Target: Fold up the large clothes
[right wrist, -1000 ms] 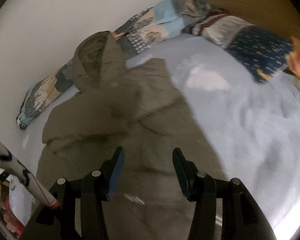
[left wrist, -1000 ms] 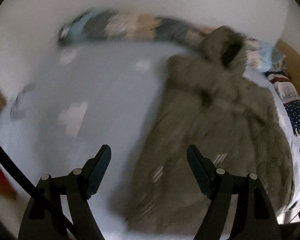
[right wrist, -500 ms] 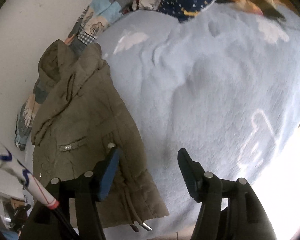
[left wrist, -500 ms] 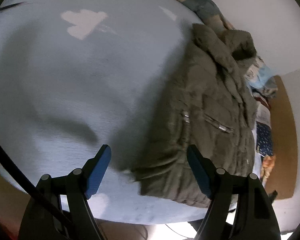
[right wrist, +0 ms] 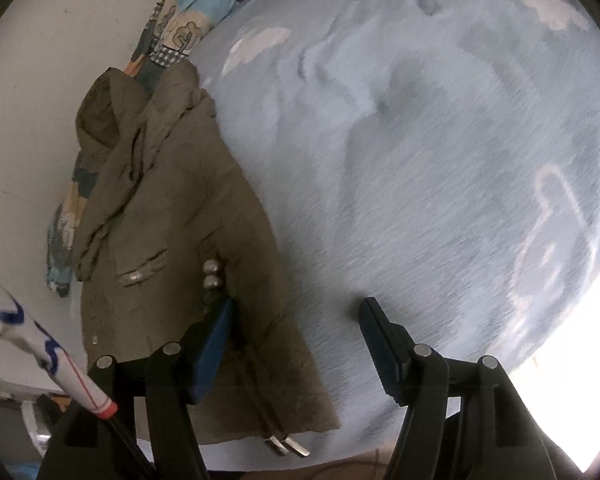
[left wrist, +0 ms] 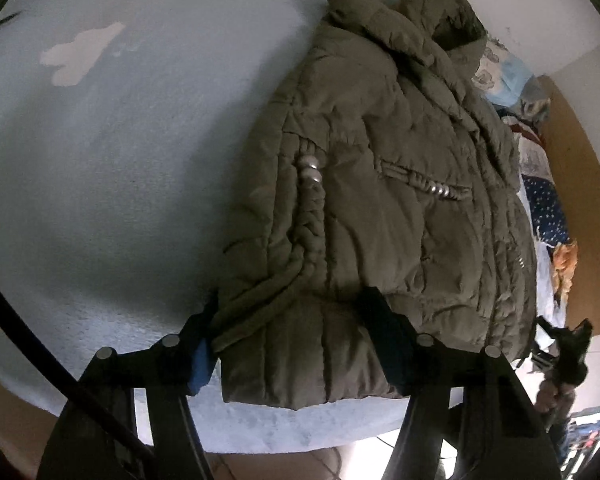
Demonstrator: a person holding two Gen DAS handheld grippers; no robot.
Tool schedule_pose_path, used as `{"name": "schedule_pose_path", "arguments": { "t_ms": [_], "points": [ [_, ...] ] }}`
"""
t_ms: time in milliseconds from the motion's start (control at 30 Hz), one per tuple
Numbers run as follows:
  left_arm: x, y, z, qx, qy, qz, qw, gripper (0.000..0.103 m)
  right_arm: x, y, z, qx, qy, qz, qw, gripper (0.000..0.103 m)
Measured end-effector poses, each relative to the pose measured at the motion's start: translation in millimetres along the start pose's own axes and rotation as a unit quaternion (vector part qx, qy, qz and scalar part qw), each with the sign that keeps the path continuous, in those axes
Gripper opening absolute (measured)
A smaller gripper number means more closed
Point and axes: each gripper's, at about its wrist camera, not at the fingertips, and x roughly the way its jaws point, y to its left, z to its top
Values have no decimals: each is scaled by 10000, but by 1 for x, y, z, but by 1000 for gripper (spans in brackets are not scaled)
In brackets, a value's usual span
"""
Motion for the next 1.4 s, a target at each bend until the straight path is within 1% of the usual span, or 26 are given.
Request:
{"name": "schedule_pose_path", "arguments": {
  "t_ms": [100,133,167,233,267,300,333,367,400,467,500,600,667,733,833,867,900,967,1033,1067,1100,1167,1200,1267,1333,1400],
  "points": [
    [4,4,3,-163,5,-95,9998,68,0,10,-5,-110,121,393,9991,70],
    [4,6,2,-179,14,-118,9998,71,1,16,-9,-235,161,423,9987,70],
    [5,7,1,-176,15,-107,9998,72,3,20,-13,-352,173,370,9985,70],
    [7,0,0,-6,-46,66,10000,73,10,32,-20,-731,233,112,9970,70],
    [5,-2,-1,74,-84,145,9998,67,14,38,-24,-955,276,-35,9950,68],
    [3,-9,-3,256,-158,256,9992,59,17,44,-27,-1180,274,-186,9925,52],
    [2,-15,-5,372,-204,292,9987,44,18,48,-30,-1351,238,-309,9901,40],
    [-1,-21,-8,486,-285,341,9978,35,17,50,-31,-1472,176,-383,9882,21],
    [-4,-27,-12,618,-373,439,9964,33,13,52,-32,-1549,88,-434,9869,16],
    [-9,-33,-19,815,-488,621,9935,29,7,54,-34,-1594,-40,-467,9861,14],
    [-10,-36,-22,859,-518,676,9927,28,3,58,-37,-1712,-127,-588,9834,12],
    [-16,-36,-36,887,-505,709,9923,28,-6,65,-46,-1977,-347,-862,9758,11],
    [-19,-36,-41,866,-456,633,9932,28,-14,64,-48,-1992,-443,-908,9747,10],
    [-24,-37,-53,874,-443,608,9933,28,-21,63,-49,-1985,-511,-977,9739,10],
    [-26,-39,-65,870,-401,554,9939,28,-29,58,-50,-1900,-486,-1077,9747,10],
    [-27,-39,-68,897,-390,574,9935,30,-31,53,-51,-1820,-482,-1117,9758,10],
    [-27,-39,-67,907,-417,678,9927,33,-33,49,-51,-1753,-473,-1152,9766,10],
    [-27,-38,-60,858,-485,811,9918,49,-36,42,-49,-1639,-441,-1202,9781,14],
    [-36,-31,-51,678,-651,880,9917,52,-33,38,-44,-1484,-347,-1211,9809,22],
    [-41,-27,-48,610,-764,938,9908,53,-34,37,-42,-1386,-359,-1177,9827,24],
    [-46,-26,-45,554,-853,953,9902,54,-37,35,-41,-1311,-385,-1152,9839,29],
    [-55,-24,-40,448,-1092,955,9884,57,-46,37,-44,-1279,-545,-1219,9828,37],
    [-58,-27,-39,456,-1189,994,9869,57,-51,39,-43,-1274,-662,-1234,9819,38],
    [-62,-35,-39,597,-1323,1097,9833,58,-61,41,-43,-1226,-887,-1181,9814,38],
    [-65,-48,-39,823,-1441,1221,9785,59,-71,49,-43,-1302,-1231,-1277,9755,38],
    [-66,-61,-38,1052,-1505,1276,9747,62,-84,60,-42,-1415,-1593,-1335,9679,38]
  ]
}}
